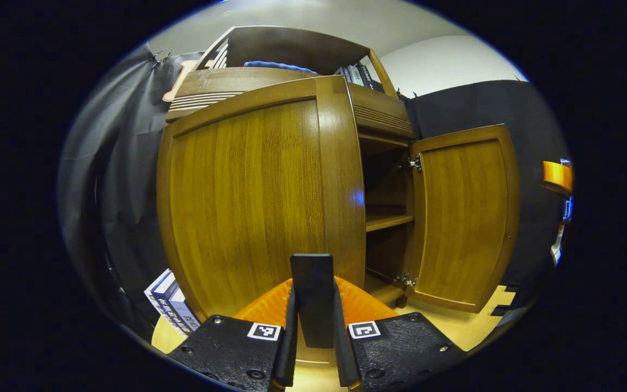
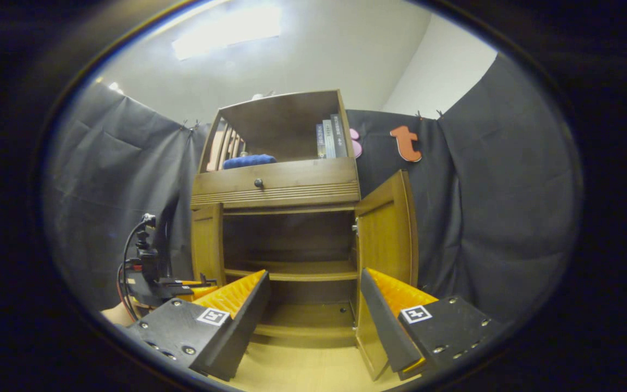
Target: Open the right door of the double-door shoe cabinet with the right hand, and open the left door with the left hand.
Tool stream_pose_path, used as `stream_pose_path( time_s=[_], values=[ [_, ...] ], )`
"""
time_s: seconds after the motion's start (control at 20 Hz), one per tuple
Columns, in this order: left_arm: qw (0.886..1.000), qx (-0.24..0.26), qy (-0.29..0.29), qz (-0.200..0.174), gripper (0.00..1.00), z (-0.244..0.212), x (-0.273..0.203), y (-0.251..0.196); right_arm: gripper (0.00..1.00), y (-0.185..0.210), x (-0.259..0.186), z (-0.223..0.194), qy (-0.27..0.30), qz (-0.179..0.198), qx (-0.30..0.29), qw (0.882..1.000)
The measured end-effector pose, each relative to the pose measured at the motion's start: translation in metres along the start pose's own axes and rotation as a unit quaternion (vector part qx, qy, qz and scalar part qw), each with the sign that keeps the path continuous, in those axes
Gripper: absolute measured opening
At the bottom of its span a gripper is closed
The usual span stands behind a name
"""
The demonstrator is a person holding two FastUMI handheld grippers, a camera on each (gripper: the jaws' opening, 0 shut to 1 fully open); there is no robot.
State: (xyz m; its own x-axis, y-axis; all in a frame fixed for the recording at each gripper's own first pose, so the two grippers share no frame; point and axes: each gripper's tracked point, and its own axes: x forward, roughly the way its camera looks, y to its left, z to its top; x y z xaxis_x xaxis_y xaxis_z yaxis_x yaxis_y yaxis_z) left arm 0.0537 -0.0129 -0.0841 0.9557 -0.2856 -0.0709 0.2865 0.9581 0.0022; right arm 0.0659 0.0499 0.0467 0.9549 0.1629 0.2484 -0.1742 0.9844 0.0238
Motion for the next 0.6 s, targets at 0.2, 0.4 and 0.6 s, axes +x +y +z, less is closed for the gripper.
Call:
stream_pose_path(
  time_s=[0.2, 0.4, 0.6],
  values=[
    [1.000, 0.001, 0.006, 0.008, 0.32, 0.000, -0.022, 0.008, 0.97, 0.012, 0.002, -0.002, -0.002, 0.004, 0.001, 1.000],
    [1.000, 0.005, 0.006, 0.008, 0.31, 0.000, -0.037, 0.014, 0.99, 0.023, 0.007, -0.004, -0.001, 0.008, 0.002, 1.000],
    [0.999, 0.005, 0.012, 0.030, 0.31, -0.001, -0.059, 0.030, 1.00, 0.033, 0.008, -0.008, 0.000, 0.015, -0.002, 1.000]
  ],
)
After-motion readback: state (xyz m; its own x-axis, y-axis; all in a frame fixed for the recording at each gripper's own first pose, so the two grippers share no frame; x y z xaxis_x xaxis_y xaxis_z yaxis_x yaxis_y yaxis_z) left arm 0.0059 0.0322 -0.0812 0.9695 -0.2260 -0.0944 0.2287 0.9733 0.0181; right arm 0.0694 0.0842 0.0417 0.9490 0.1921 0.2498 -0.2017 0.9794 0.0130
